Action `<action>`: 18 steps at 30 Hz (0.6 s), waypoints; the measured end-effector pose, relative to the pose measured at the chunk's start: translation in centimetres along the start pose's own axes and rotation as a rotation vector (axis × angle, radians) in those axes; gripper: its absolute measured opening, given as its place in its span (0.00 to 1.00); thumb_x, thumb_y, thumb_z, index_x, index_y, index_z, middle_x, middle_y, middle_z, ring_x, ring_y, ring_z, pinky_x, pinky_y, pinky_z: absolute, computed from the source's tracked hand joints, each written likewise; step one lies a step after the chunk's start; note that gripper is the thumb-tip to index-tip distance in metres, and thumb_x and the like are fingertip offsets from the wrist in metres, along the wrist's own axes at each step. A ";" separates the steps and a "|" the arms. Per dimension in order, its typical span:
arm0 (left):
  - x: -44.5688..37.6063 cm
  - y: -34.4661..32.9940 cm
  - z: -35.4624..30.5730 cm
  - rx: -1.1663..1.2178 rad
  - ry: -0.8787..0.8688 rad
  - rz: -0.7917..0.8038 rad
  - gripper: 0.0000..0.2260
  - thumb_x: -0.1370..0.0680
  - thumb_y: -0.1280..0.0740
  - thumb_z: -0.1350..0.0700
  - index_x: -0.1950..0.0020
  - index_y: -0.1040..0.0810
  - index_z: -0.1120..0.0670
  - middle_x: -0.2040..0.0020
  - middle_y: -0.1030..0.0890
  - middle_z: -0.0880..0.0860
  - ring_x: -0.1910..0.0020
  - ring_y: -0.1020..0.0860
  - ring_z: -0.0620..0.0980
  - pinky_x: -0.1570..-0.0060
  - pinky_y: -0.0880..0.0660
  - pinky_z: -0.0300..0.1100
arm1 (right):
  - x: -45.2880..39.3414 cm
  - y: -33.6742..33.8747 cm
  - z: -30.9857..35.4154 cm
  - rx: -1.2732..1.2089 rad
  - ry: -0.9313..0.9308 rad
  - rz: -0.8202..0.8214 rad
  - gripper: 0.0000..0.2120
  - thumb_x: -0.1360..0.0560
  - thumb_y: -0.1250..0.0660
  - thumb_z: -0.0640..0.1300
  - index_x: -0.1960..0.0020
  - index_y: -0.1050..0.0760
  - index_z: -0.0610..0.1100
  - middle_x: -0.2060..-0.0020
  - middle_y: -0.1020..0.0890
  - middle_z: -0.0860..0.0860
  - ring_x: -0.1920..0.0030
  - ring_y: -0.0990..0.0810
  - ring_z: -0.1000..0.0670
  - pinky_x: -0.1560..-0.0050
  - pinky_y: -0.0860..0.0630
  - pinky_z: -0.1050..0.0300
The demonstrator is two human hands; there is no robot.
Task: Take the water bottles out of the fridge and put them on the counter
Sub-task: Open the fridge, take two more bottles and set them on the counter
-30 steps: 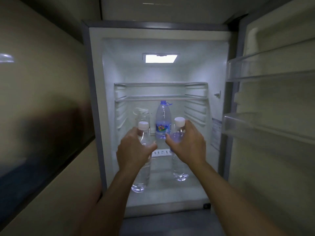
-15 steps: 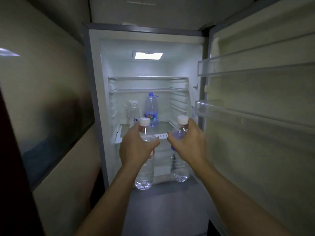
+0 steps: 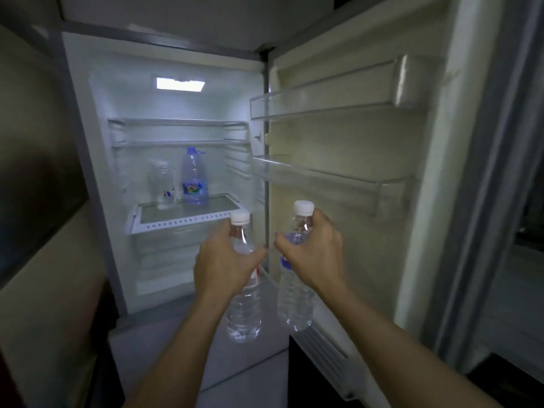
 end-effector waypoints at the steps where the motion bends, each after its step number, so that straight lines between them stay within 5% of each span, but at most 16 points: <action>1: 0.6 -0.4 -0.8 0.009 -0.014 0.014 0.20 0.41 0.29 0.36 0.56 0.25 0.45 0.60 0.19 0.45 0.61 0.21 0.52 0.61 0.24 0.47 | 0.4 1.0 -0.2 0.021 -0.006 -0.006 0.14 0.38 0.30 0.57 0.61 0.32 0.53 0.65 0.21 0.55 0.65 0.23 0.56 0.66 0.30 0.57; 11: 6.2 -2.7 -7.5 0.004 -0.094 0.046 0.19 0.36 0.22 0.40 0.55 0.24 0.46 0.60 0.20 0.45 0.59 0.21 0.54 0.61 0.27 0.46 | 3.8 10.1 -0.2 0.085 -0.082 -0.007 0.15 0.38 0.30 0.58 0.60 0.32 0.53 0.63 0.22 0.55 0.61 0.22 0.50 0.62 0.25 0.52; 18: 11.4 -3.7 -11.8 0.031 -0.124 0.037 0.20 0.41 0.28 0.35 0.57 0.24 0.45 0.65 0.22 0.42 0.64 0.22 0.50 0.66 0.30 0.41 | 6.0 17.5 -0.2 0.045 -0.105 0.012 0.16 0.36 0.29 0.57 0.53 0.25 0.50 0.59 0.18 0.53 0.57 0.18 0.50 0.56 0.19 0.47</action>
Point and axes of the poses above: each hand's wrist, its own x-axis away from the middle knuckle, its own y-axis out of the back of the hand, z = x × y, the point moved 2 cm from there along -x, towards the middle knuckle
